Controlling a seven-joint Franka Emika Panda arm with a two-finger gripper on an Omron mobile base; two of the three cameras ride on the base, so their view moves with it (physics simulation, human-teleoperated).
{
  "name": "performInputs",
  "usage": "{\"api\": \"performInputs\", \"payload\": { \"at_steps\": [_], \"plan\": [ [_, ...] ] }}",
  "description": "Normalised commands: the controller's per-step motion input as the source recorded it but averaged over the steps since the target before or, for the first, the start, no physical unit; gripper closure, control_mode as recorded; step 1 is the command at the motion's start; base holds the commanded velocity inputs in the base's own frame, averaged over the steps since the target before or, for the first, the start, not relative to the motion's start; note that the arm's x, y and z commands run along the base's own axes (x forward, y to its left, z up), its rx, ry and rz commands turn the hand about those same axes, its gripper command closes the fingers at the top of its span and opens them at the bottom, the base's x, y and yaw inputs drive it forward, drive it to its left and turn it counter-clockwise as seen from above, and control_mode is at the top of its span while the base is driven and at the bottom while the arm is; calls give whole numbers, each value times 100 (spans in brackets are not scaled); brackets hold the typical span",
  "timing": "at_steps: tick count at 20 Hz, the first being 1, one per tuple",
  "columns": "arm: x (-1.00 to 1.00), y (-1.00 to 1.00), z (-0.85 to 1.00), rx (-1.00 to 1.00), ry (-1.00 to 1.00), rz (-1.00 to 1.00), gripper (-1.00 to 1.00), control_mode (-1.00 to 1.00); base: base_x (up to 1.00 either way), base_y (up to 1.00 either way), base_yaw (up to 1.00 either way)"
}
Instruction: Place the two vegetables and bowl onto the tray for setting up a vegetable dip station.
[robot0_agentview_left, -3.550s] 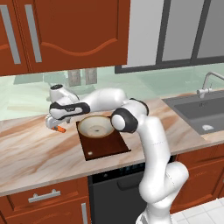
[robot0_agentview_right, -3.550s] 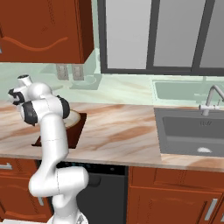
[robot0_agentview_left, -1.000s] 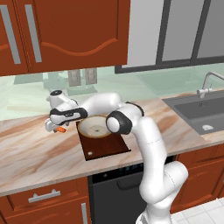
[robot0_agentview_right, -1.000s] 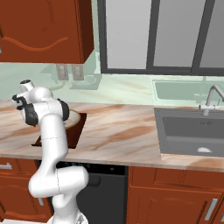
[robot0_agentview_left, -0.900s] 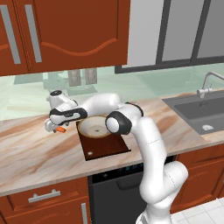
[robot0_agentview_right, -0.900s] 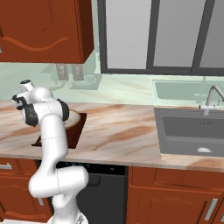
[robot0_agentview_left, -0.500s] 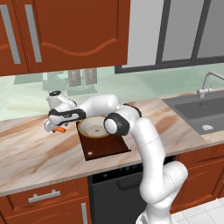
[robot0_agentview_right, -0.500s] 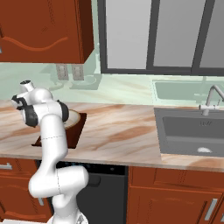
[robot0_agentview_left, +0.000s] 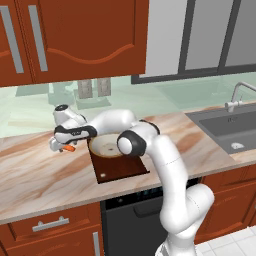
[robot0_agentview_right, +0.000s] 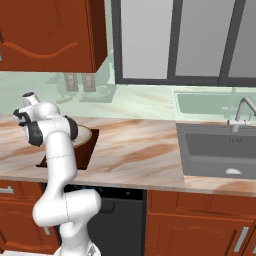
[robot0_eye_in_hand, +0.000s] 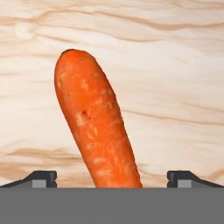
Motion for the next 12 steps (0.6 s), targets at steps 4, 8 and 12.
{"api": "performInputs", "payload": {
  "at_steps": [4,8,12],
  "plan": [
    [0,0,-7,-2,0,-2,100,-100,0,0,0],
    [-2,0,-12,-3,0,-2,100,-100,0,0,0],
    [0,0,-11,-1,0,-3,100,-100,0,0,0]
  ]
}}
